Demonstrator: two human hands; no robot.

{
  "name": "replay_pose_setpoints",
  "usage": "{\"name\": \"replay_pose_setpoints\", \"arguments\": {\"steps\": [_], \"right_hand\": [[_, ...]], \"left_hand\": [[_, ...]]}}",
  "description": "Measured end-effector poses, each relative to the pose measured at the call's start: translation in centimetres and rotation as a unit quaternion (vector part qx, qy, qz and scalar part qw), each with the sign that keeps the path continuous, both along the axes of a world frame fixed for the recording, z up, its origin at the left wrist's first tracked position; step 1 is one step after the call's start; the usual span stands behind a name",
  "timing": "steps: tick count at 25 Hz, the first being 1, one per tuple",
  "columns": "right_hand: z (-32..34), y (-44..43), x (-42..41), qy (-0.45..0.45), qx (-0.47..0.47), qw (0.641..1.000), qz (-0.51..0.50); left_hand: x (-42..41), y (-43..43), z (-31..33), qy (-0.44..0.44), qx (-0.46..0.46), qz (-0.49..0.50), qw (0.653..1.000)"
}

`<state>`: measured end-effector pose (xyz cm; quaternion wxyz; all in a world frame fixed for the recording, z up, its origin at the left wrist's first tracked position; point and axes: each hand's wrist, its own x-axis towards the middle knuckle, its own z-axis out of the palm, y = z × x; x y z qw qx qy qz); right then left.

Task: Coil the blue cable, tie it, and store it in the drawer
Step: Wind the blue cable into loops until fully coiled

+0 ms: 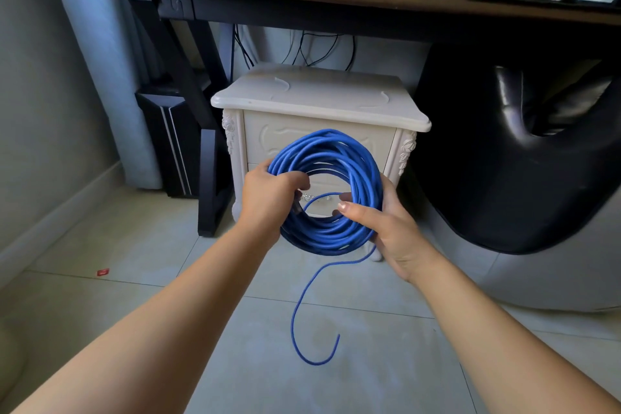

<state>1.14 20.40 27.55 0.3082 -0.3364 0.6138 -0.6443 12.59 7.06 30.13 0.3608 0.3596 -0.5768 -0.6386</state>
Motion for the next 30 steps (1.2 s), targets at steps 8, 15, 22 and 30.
{"name": "replay_pose_setpoints", "arguments": {"steps": [8,15,22,30], "right_hand": [[0.4,-0.2,0.3,-0.103,-0.004,0.986,-0.129],[2.1,0.9,-1.7,0.015,0.017,0.980,-0.197],[4.2,1.7,-0.5,0.361,0.217,0.902,-0.090],[6.1,1.7,0.7,0.376,0.196,0.906,-0.008]], "left_hand": [[-0.1,1.9,-0.2,0.044,0.098,-0.076,0.991],[0.6,0.1,0.3,-0.086,-0.041,-0.308,0.947],[0.3,0.9,0.5,-0.187,-0.313,-0.297,0.882],[0.6,1.3,0.2,-0.160,-0.363,-0.181,0.900]]}}
